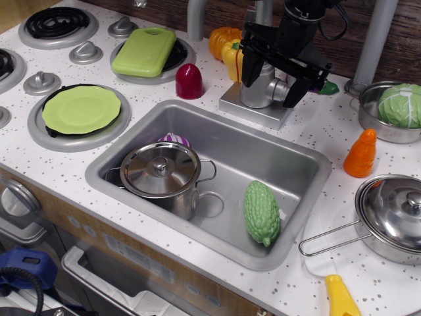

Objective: Turn lever vertical to front

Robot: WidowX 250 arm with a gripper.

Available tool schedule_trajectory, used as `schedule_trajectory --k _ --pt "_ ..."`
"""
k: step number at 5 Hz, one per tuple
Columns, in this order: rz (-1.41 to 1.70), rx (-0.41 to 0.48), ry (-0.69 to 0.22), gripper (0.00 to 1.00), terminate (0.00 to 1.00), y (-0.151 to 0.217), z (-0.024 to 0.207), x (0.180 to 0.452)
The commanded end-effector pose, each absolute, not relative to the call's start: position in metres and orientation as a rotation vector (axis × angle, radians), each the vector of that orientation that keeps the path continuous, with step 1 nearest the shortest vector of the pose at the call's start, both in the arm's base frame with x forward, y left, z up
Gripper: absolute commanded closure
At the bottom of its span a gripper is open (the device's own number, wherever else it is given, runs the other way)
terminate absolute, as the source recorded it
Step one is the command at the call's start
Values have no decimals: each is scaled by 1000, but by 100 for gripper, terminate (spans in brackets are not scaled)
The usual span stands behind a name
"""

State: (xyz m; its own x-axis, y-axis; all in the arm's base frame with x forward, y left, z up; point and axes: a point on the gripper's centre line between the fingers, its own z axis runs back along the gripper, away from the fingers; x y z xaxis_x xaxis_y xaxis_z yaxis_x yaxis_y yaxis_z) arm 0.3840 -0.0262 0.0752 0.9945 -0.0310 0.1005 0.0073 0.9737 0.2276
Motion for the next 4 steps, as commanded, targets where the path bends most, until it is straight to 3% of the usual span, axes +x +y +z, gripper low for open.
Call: schedule_trajectory --k 1,4 --pt "-19 229 -104 0 0 -26 75 384" --pt "-15 199 -296 0 0 -36 101 421"
